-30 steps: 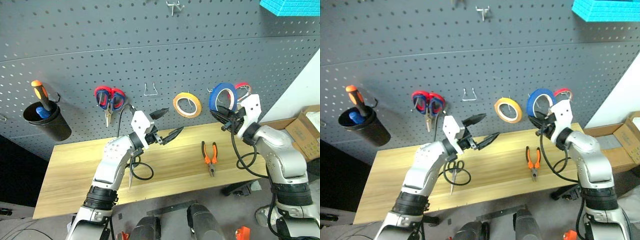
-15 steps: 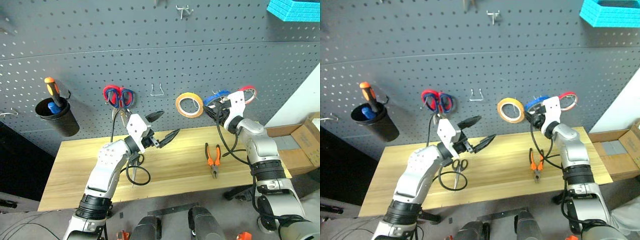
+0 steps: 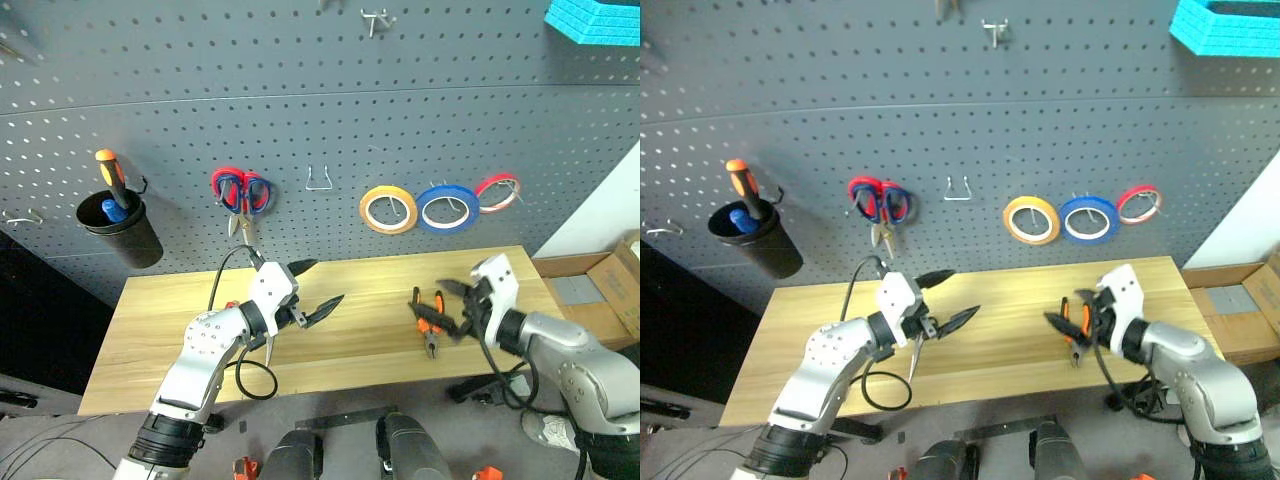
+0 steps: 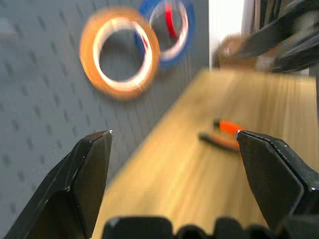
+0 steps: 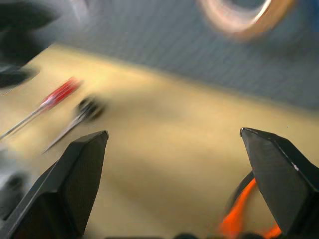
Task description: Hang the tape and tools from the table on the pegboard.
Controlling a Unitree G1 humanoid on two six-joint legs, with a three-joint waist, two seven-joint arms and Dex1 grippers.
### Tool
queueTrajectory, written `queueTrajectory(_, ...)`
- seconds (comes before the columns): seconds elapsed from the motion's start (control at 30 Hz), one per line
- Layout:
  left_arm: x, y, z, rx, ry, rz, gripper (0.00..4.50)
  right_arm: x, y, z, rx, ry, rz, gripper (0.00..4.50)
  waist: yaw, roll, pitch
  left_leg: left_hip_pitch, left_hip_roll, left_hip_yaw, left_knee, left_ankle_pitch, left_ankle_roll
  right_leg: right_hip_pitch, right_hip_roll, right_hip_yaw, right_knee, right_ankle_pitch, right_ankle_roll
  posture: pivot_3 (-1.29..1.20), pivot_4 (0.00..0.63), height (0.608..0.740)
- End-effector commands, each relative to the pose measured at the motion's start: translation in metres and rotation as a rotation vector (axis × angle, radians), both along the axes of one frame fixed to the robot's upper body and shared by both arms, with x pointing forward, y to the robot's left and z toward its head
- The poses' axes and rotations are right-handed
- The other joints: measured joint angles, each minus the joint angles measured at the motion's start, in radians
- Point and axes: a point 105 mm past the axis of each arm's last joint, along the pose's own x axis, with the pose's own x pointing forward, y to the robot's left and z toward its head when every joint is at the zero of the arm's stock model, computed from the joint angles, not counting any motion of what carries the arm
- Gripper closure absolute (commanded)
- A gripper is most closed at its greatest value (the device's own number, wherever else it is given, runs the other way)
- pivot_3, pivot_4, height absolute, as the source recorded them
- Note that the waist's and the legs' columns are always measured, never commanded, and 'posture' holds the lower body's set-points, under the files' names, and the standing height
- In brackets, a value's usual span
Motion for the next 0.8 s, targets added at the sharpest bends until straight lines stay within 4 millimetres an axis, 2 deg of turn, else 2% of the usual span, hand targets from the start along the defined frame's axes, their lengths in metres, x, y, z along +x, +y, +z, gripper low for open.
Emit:
queueTrajectory(0.03, -0.008, 0.006, -0.007, 0.016, 0.014, -0.024, 0.24, 0.023, -0.017, -0.026, -0.178, 0.057, -0.204, 0.07, -0.001, -0.001, 0.008, 0.003, 0.001, 0.001, 0.0, 0.0, 0.0, 0.002, -0.001, -0.001, 0.0, 0.0, 0.0, -0.16, 0.239, 0.74)
queueTrajectory(0.07, -0.012, 0.008, -0.013, 0.028, 0.034, -0.029, 0.24, 0.031, -0.023, -0.033, -0.186, 0.091, -0.282, 0.07, -0.003, -0.002, 0.011, 0.004, 0.001, 0.003, 0.0, 0.0, 0.0, 0.003, -0.002, -0.002, 0.0, -0.003, -0.004, -0.16, 0.242, 0.74)
queueTrajectory(0.13, -0.02, 0.011, -0.024, 0.055, 0.08, -0.047, 0.24, 0.038, -0.014, -0.032, -0.139, 0.096, -0.312, 0.07, -0.003, -0.001, 0.016, 0.004, 0.002, 0.005, 0.0, 0.0, 0.0, 0.002, -0.003, -0.001, 0.0, -0.003, -0.004, -0.15, 0.247, 0.74)
queueTrajectory(0.17, -0.022, 0.013, -0.026, 0.047, 0.1, -0.031, 0.24, 0.044, -0.014, -0.039, -0.162, 0.118, -0.365, 0.07, -0.003, -0.001, 0.018, 0.003, 0.002, 0.006, 0.0, 0.0, 0.0, 0.001, -0.003, -0.002, 0.001, -0.002, -0.003, -0.14, 0.252, 0.74)
queueTrajectory(0.23, -0.026, 0.015, -0.027, 0.039, 0.114, -0.021, 0.24, 0.055, -0.025, -0.05, -0.232, 0.148, -0.491, 0.07, -0.003, -0.001, 0.02, 0.001, 0.002, 0.005, -0.001, 0.0, 0.0, -0.002, -0.003, -0.003, 0.0, 0.0, 0.0, -0.13, 0.254, 0.74)
queueTrajectory(0.3, -0.03, 0.016, -0.027, 0.031, 0.122, -0.015, 0.24, 0.058, -0.033, -0.055, -0.246, 0.18, -0.575, 0.07, 0.003, -0.001, 0.021, -0.005, 0.002, 0.005, -0.001, 0.0, 0.0, -0.009, -0.003, -0.003, 0.002, 0.004, -0.007, -0.12, 0.256, 0.74)
queueTrajectory(0.43, -0.035, 0.015, -0.028, 0.038, 0.134, -0.012, 0.24, 0.053, -0.018, -0.057, -0.215, 0.221, -0.52, 0.07, 0.016, 0.001, 0.022, -0.012, 0.002, 0.004, -0.002, -0.002, -0.001, -0.016, -0.003, -0.003, 0.0, 0.004, -0.008, -0.11, 0.26, 0.74)
queueTrajectory(0.6, -0.039, 0.013, -0.028, 0.041, 0.14, -0.016, 0.24, 0.053, -0.03, -0.067, -0.292, 0.275, -0.612, 0.07, 0.015, 0.002, 0.025, -0.015, 0.002, 0.005, -0.002, -0.002, -0.001, -0.018, -0.003, -0.003, 0.0, 0.004, -0.007, -0.11, 0.262, 0.74)
queueTrajectory(0.8, -0.038, 0.011, -0.025, 0.041, 0.137, -0.025, 0.24, 0.06, -0.03, -0.076, -0.317, 0.295, -0.648, 0.07, 0.01, 0.004, 0.027, -0.014, 0.002, 0.006, -0.001, -0.001, -0.001, -0.018, -0.003, -0.004, 0.001, 0.003, -0.007, -0.1, 0.262, 0.74)
